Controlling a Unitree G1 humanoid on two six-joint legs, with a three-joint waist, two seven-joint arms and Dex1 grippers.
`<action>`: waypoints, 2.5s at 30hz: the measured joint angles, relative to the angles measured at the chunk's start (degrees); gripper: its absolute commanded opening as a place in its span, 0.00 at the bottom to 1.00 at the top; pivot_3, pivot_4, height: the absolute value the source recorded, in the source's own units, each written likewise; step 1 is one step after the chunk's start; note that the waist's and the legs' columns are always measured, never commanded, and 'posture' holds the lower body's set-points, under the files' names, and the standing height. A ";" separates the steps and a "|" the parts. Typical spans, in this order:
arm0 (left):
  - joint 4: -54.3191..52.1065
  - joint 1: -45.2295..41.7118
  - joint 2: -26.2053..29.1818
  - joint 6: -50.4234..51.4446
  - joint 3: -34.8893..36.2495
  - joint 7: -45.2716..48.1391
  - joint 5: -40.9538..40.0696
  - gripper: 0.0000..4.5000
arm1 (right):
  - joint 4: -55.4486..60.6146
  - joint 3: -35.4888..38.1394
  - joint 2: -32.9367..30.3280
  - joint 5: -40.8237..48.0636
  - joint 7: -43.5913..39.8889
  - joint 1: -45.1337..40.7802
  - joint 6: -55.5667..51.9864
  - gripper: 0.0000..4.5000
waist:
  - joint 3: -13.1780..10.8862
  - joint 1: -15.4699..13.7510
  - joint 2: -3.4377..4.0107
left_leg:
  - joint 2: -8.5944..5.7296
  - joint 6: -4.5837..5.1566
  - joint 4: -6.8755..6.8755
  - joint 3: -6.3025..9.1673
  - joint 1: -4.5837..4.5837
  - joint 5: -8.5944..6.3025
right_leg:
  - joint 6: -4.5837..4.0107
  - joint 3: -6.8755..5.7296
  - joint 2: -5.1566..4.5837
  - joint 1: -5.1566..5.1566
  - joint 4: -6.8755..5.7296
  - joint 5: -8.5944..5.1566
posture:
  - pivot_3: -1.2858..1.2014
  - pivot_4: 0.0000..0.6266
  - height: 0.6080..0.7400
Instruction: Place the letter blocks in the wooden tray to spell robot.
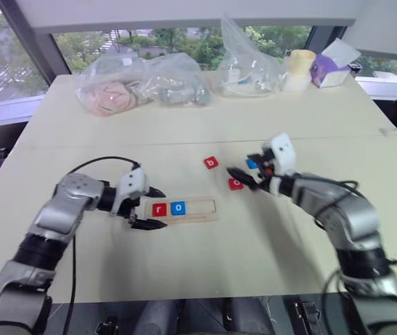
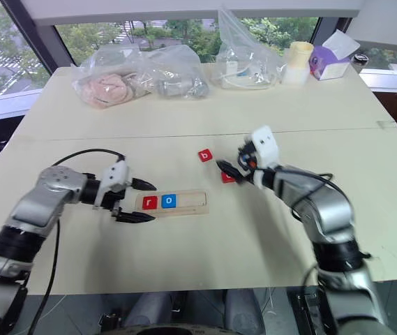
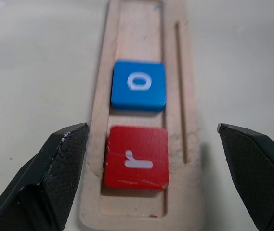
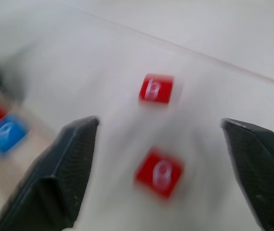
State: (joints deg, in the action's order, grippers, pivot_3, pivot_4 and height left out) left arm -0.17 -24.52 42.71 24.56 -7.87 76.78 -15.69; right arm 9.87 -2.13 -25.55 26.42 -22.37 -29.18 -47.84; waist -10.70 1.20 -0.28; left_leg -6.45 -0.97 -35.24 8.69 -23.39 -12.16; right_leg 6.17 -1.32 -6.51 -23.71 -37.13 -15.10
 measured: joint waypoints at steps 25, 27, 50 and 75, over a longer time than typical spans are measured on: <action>-20.51 13.69 5.32 20.00 20.96 -22.26 -14.14 1.00 | -31.62 -7.45 16.44 -19.73 7.82 -13.03 11.96 0.01 | 0.04 -0.09 0.01 | 0.44 -0.29 0.12 -0.60 0.10 0.16 | -0.38 0.91 0.74 -0.40 -0.13 0.35 | 0.52 0.24 1.00; -20.51 13.69 5.28 19.89 20.60 -22.62 -14.34 1.00 | -31.68 -7.56 16.53 -20.52 7.63 -13.01 12.43 0.01 | 0.04 -0.05 0.01 | 0.48 -0.29 0.12 -0.64 0.10 0.16 | -0.38 0.95 0.79 -0.42 -0.13 0.35 | 0.52 0.24 1.00; -18.71 12.67 5.22 17.57 17.28 -22.11 -15.76 1.00 | 13.09 -13.99 -12.17 -41.78 -5.68 9.61 12.62 0.01 | 0.04 -0.61 -0.04 | 0.57 -0.27 0.13 -0.77 -0.08 0.13 | -0.37 1.02 0.81 -0.61 -0.06 0.37 | 0.52 0.24 1.00; -20.18 8.07 6.77 17.98 10.09 -18.25 -17.47 1.00 | 28.64 -23.08 -10.73 -58.11 -9.85 22.09 1.54 0.72 | -0.03 -0.62 -0.19 | 1.09 -0.30 0.02 -1.10 -0.02 0.14 | -0.72 1.05 1.04 -0.58 0.08 0.51 | 0.52 0.24 1.00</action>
State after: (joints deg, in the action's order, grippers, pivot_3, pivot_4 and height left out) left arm -20.34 -16.45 49.48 42.54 2.22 58.53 -33.16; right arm 38.52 -25.21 -36.29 -31.69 -32.22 -7.09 -46.30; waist -10.73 0.58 -0.47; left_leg -5.37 -1.27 -35.22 7.59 -23.41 -12.02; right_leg 5.45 -0.27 -5.47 -24.29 -37.05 -14.59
